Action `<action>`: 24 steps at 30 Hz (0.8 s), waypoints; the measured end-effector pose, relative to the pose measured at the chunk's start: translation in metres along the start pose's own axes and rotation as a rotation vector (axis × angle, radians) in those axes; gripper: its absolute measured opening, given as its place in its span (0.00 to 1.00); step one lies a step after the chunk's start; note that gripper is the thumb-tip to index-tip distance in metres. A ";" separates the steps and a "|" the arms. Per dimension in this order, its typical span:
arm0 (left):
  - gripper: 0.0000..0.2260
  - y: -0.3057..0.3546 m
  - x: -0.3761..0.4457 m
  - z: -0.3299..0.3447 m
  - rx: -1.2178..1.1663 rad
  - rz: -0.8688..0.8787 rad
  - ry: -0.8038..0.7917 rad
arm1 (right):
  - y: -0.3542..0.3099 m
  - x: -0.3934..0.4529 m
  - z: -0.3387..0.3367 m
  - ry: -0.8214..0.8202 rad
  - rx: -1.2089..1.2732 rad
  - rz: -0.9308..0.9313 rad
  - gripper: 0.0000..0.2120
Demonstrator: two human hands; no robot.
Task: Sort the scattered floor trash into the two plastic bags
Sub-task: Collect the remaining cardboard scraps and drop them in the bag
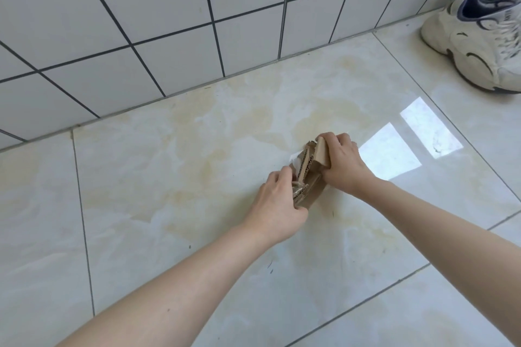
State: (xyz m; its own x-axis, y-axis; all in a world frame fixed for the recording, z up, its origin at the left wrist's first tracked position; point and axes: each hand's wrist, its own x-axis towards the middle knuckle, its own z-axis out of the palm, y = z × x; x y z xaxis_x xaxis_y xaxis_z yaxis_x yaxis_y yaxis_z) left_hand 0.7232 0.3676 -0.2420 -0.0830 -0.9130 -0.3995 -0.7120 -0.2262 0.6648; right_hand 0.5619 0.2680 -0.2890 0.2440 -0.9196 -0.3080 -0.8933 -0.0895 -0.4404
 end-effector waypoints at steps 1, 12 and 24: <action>0.15 0.001 -0.001 0.001 -0.001 0.010 -0.022 | 0.000 -0.001 -0.002 -0.003 0.088 0.031 0.26; 0.25 -0.025 0.013 -0.011 0.122 -0.017 -0.187 | 0.007 -0.009 -0.019 -0.160 0.359 0.195 0.07; 0.15 -0.029 0.004 -0.008 -0.192 -0.104 -0.224 | -0.034 -0.018 -0.009 0.032 0.702 0.179 0.11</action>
State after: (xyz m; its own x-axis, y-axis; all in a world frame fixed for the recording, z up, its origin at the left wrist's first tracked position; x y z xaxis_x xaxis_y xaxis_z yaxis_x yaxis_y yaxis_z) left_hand 0.7490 0.3681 -0.2578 -0.1837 -0.7888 -0.5865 -0.5819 -0.3936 0.7117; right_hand 0.5846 0.2842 -0.2612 0.0958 -0.9090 -0.4057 -0.4632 0.3200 -0.8264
